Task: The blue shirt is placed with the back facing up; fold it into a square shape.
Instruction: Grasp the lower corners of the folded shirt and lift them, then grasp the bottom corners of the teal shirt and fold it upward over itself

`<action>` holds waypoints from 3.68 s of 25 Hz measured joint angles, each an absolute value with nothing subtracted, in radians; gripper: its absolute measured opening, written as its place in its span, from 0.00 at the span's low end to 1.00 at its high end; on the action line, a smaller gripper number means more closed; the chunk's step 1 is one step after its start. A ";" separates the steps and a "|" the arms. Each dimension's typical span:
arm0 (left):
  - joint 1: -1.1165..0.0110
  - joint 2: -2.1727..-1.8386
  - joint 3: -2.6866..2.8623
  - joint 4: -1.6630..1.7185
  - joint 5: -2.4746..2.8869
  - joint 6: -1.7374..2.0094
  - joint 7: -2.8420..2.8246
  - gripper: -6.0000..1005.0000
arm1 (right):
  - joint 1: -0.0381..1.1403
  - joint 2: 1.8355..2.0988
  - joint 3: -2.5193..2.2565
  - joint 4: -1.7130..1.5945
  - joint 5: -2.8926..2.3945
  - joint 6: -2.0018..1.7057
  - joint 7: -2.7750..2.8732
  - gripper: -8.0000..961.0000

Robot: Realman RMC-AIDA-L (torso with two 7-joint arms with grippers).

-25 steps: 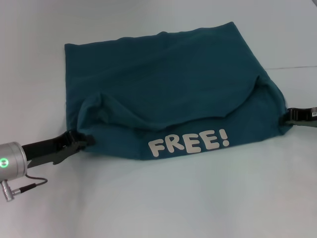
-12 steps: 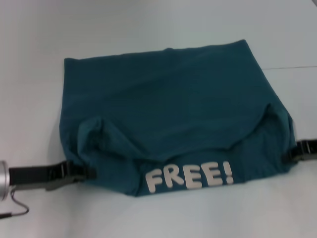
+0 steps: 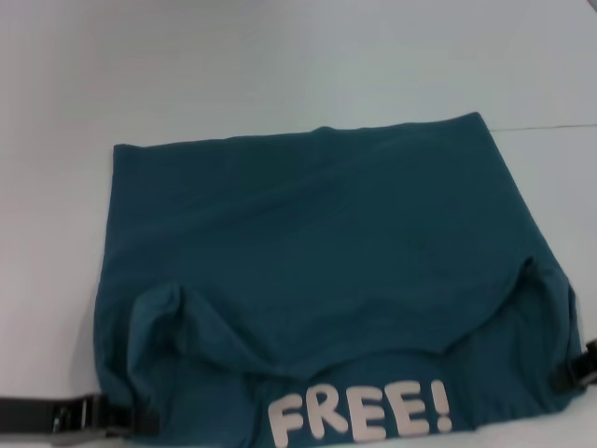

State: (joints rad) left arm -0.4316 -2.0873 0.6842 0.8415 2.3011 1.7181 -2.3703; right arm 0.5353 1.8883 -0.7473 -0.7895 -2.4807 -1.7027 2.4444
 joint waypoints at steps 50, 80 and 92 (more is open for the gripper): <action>-0.638 -1.979 0.446 0.857 2.403 1.793 -2.572 0.02 | 0.605 1.869 -0.364 -0.842 -2.399 -1.697 2.363 0.05; -0.760 -2.021 0.639 0.722 2.284 1.170 -2.604 0.02 | 0.677 1.948 -0.500 -0.582 -2.161 -0.968 2.295 0.05; -0.759 -2.082 0.654 0.722 2.281 0.968 -2.595 0.02 | 0.674 1.984 -0.501 -0.559 -2.085 -0.817 2.272 0.05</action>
